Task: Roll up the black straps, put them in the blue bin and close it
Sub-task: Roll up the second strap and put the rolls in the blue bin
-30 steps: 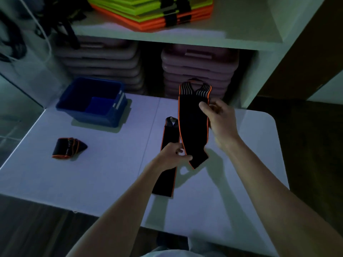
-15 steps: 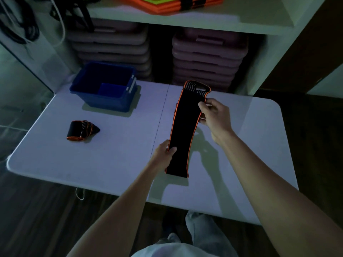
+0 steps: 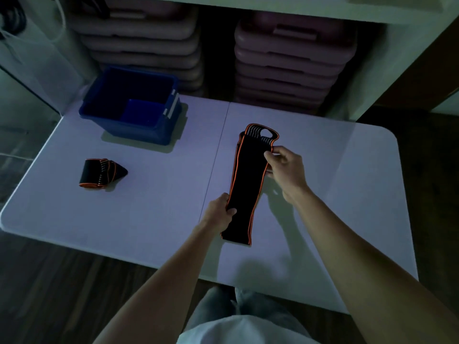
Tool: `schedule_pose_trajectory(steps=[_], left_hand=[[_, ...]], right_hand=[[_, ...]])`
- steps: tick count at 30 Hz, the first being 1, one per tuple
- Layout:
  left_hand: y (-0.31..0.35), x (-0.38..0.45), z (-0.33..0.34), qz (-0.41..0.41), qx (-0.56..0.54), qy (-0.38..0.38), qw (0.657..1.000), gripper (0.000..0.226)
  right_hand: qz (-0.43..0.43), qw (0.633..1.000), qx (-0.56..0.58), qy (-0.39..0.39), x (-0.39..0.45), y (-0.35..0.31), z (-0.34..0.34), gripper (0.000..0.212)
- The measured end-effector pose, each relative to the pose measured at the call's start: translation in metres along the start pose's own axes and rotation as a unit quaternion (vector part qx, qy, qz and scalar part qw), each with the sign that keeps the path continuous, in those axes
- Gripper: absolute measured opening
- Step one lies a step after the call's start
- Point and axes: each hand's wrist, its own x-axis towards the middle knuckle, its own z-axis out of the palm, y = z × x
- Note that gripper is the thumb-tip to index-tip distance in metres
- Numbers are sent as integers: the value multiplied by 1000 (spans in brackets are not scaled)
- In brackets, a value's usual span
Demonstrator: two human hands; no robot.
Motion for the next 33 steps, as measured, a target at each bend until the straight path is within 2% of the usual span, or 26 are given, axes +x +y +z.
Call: schedule_pose_trajectory(steps=[5, 7, 9, 10, 12, 15, 18, 23, 26, 30, 33], left_hand=[[0, 9, -1, -7, 15, 2, 1000, 27], [4, 11, -7, -11, 72, -1, 997, 26], [12, 16, -18, -17, 158, 23, 987, 24], [16, 21, -24, -12, 166, 40, 985, 23], [25, 35, -35, 8, 100, 70, 993, 21], [39, 67, -52, 25, -28, 112, 993, 33], [60, 99, -66, 27, -74, 111, 991, 37], [82, 140, -73, 20, -57, 65, 996, 34], [86, 152, -69, 10, -34, 70, 997, 27], [84, 162, -66, -3, -56, 96, 994, 15], [85, 167, -66, -14, -64, 104, 992, 17]], right_hand=[[3, 999, -40, -4, 23, 13, 2, 17], [10, 998, -54, -6, 32, 20, 5, 11], [17, 997, -71, -3, 41, 25, 8, 10], [21, 997, -80, 0, 45, 26, 10, 11], [29, 995, -98, 3, 53, 28, 15, 13], [41, 989, -142, -4, 68, 33, 22, 16], [80, 984, -156, 8, 83, 41, 28, 18], [134, 976, -171, 16, 104, 53, 35, 20], [144, 967, -209, 21, 111, 56, 35, 19], [88, 967, -215, 105, 113, 58, 40, 20], [53, 968, -204, 138, 119, 61, 43, 12]])
